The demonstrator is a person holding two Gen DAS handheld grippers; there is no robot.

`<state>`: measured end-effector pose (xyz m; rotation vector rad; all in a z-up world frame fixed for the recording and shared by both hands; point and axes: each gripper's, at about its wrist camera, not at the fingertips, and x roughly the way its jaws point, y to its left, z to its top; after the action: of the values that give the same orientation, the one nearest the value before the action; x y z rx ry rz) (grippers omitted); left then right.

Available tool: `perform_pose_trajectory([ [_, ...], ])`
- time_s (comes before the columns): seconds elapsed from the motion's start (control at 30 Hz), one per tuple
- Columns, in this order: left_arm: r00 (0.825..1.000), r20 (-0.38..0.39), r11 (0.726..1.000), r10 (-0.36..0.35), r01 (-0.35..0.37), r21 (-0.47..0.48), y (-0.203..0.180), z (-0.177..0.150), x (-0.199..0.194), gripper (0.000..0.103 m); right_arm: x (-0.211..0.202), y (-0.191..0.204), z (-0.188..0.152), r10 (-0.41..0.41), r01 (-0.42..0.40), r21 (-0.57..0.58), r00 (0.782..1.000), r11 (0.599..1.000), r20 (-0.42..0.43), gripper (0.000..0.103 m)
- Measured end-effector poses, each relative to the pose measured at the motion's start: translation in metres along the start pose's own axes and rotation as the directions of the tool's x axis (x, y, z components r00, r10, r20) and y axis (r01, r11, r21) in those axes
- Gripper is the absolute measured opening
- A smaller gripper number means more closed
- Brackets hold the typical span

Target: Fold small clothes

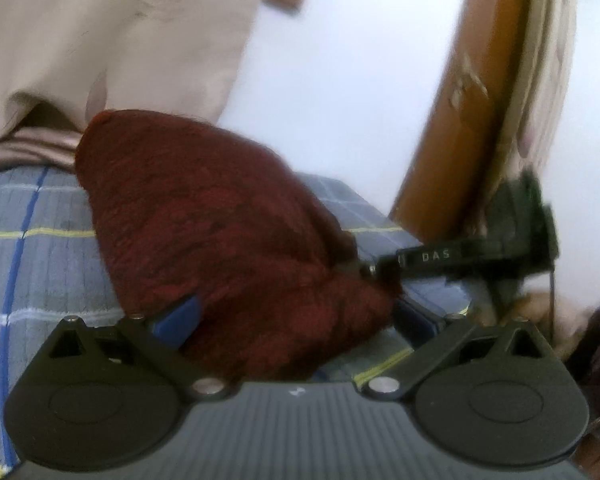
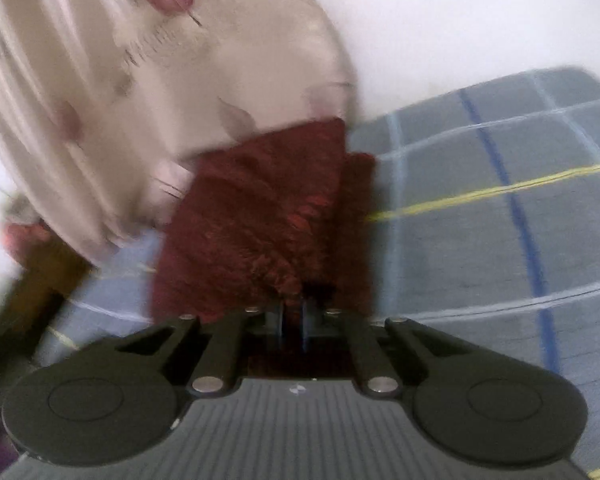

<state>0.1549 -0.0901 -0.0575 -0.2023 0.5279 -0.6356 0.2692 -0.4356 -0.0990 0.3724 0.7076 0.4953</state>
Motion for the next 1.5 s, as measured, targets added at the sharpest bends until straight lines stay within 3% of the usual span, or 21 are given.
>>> perform_pose_trajectory([
  [0.03,1.000,0.005,1.000,-0.010,0.010,-0.026,0.002,0.000,-0.004,0.103,0.006,-0.002,-0.009,-0.008,0.008,-0.020,1.000,1.000,-0.005,0.010],
  [0.13,0.999,0.024,0.994,-0.024,0.027,-0.110,0.011,-0.001,-0.012,0.103,0.002,-0.022,-0.019,0.105,-0.109,0.155,0.994,0.982,0.030,0.015],
  [0.23,1.000,0.027,0.987,-0.003,0.008,-0.161,0.015,-0.001,-0.016,0.103,-0.012,-0.013,-0.020,0.069,-0.075,0.094,0.996,0.993,0.059,0.043],
  [0.27,1.000,0.025,0.986,0.000,0.004,-0.167,0.016,0.001,-0.017,0.103,-0.016,-0.010,-0.019,0.052,-0.058,0.079,0.996,0.995,0.074,0.064],
  [0.3,1.000,0.025,0.986,0.001,0.003,-0.169,0.015,0.000,-0.018,0.103,-0.022,-0.006,-0.020,0.040,-0.046,0.061,0.995,0.997,0.089,0.078],
  [0.4,0.999,0.002,0.988,0.041,-0.040,-0.147,0.010,-0.005,-0.017,0.103,-0.031,0.008,-0.017,0.012,-0.009,-0.030,0.995,1.000,0.096,0.077],
  [0.43,0.998,-0.017,0.988,0.055,-0.057,-0.141,0.010,-0.007,-0.014,0.103,-0.034,0.013,-0.021,-0.009,0.014,-0.052,0.996,0.999,0.090,0.072],
  [0.5,0.995,-0.056,0.985,0.081,-0.089,-0.145,0.015,-0.012,-0.009,0.103,-0.028,0.014,-0.028,-0.048,0.049,-0.062,0.999,0.997,0.020,0.026],
  [0.57,0.993,-0.091,0.976,0.069,-0.086,-0.202,0.025,-0.016,-0.006,0.102,-0.026,0.011,-0.036,-0.075,0.074,-0.051,0.997,0.996,-0.004,0.027],
  [0.63,0.996,-0.072,0.966,0.056,-0.072,-0.249,0.029,-0.016,-0.013,0.102,-0.025,0.007,-0.036,-0.065,0.065,-0.019,0.998,0.998,-0.002,0.027],
  [0.67,0.998,-0.049,0.966,0.050,-0.060,-0.253,0.030,-0.016,-0.019,0.102,-0.024,0.005,-0.035,-0.055,0.055,0.000,0.998,0.998,-0.006,0.029],
  [0.73,1.000,0.001,0.969,0.030,-0.029,-0.244,0.030,-0.011,-0.031,0.103,-0.027,0.005,-0.035,-0.072,0.072,0.001,0.997,0.997,-0.011,0.051],
  [0.83,1.000,0.027,0.976,0.015,-0.009,-0.218,0.034,0.004,-0.040,0.103,-0.039,0.009,-0.029,-0.025,0.025,0.007,0.999,1.000,0.029,0.065],
  [0.9,1.000,0.023,0.974,0.016,-0.010,-0.225,0.041,0.017,-0.034,0.103,-0.050,0.009,-0.022,-0.012,0.010,0.023,0.997,1.000,0.073,0.097],
  [0.93,1.000,0.018,0.968,0.012,-0.008,-0.250,0.048,0.021,-0.032,0.103,-0.054,0.009,-0.017,0.000,-0.002,0.020,0.995,1.000,0.095,0.102],
  [1.0,1.000,0.012,0.952,-0.007,0.010,-0.304,0.062,0.026,-0.026,0.103,-0.055,0.008,-0.007,0.023,-0.026,0.027,0.993,0.999,0.114,0.103],
  [1.13,0.999,-0.022,0.920,-0.047,0.035,-0.390,0.090,0.030,-0.007,0.103,-0.033,0.001,0.010,0.030,-0.033,0.054,0.997,0.998,0.067,0.103],
  [1.23,0.995,-0.039,0.881,-0.092,0.063,-0.469,0.110,0.028,0.011,0.103,-0.015,-0.008,0.014,0.048,-0.053,0.110,0.998,0.993,0.044,0.103],
  [1.37,0.983,-0.048,0.836,-0.178,0.125,-0.534,0.124,0.028,0.033,0.103,0.005,-0.016,0.020,0.091,-0.096,0.153,0.995,0.984,0.037,0.103],
  [1.47,0.977,-0.049,0.829,-0.208,0.149,-0.538,0.131,0.034,0.048,0.103,0.019,-0.019,0.025,0.132,-0.135,0.177,0.991,0.975,0.027,0.103],
  [1.5,0.974,-0.048,0.815,-0.221,0.157,-0.558,0.138,0.034,0.054,0.103,0.024,-0.020,0.027,0.135,-0.136,0.179,0.991,0.974,0.019,0.103],
])
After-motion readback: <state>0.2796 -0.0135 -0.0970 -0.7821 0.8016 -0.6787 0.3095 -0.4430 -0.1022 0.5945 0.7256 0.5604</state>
